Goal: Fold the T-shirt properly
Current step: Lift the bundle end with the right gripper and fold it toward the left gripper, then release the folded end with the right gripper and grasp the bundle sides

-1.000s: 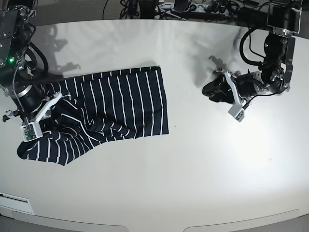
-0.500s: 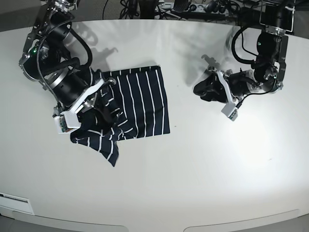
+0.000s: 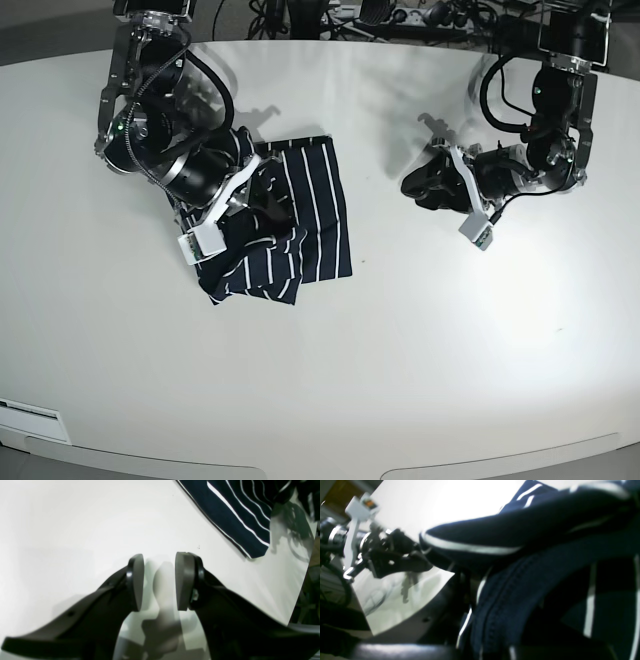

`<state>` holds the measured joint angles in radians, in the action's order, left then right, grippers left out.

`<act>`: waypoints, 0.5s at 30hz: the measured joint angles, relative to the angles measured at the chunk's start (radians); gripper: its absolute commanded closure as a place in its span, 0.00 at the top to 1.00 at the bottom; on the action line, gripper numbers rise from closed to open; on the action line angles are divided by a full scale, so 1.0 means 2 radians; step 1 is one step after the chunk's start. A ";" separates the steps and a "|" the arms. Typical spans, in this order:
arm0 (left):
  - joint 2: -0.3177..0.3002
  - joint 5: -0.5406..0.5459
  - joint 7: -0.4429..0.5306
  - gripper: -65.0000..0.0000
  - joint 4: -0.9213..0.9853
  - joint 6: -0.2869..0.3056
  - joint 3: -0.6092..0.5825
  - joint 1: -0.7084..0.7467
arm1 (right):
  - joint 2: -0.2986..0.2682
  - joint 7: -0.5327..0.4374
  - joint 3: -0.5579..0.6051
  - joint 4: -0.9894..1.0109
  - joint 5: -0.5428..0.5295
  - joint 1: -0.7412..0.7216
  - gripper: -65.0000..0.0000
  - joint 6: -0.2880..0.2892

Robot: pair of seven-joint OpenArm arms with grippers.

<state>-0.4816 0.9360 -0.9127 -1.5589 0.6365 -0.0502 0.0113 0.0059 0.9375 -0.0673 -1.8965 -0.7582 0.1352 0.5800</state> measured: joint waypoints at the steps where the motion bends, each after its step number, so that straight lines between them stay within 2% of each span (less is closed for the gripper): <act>1: 0.000 0.000 0.000 0.36 0.000 0.000 0.000 0.000 | 0.000 -0.002 0.008 0.009 0.002 0.000 0.00 0.005; 2: 0.000 0.000 0.000 0.36 0.000 0.000 0.000 0.000 | -0.001 -0.002 0.016 0.017 0.001 0.000 0.00 0.008; 3: 0.000 0.000 0.000 0.36 0.000 0.000 0.000 0.000 | -0.001 -0.005 0.026 0.024 0.003 -0.002 0.06 0.008; 5: 0.000 0.000 0.000 0.36 0.000 0.000 0.000 0.000 | -0.003 -0.004 0.053 0.033 0.004 -0.004 0.44 0.008; 6: 0.000 0.000 0.000 0.36 0.000 0.000 0.000 0.000 | -0.003 -0.004 0.068 0.035 0.004 -0.005 0.57 0.014; 7: 0.000 0.000 0.000 0.36 0.000 0.000 0.000 0.000 | -0.003 -0.005 0.084 0.035 0.004 -0.006 0.62 0.031; 8: 0.000 0.000 0.000 0.36 0.000 0.000 0.000 0.000 | -0.003 -0.004 0.102 0.035 0.003 -0.007 0.63 0.056; 15: 0.000 0.000 0.006 0.36 0.000 0.000 0.000 0.001 | -0.003 -0.001 0.232 0.035 -0.018 -0.068 0.62 0.056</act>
<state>-0.4816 0.9352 -0.9012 -1.5589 0.6365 -0.0502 0.0135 0.0002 0.9360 0.3969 -1.8256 -0.7937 -0.0013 0.6914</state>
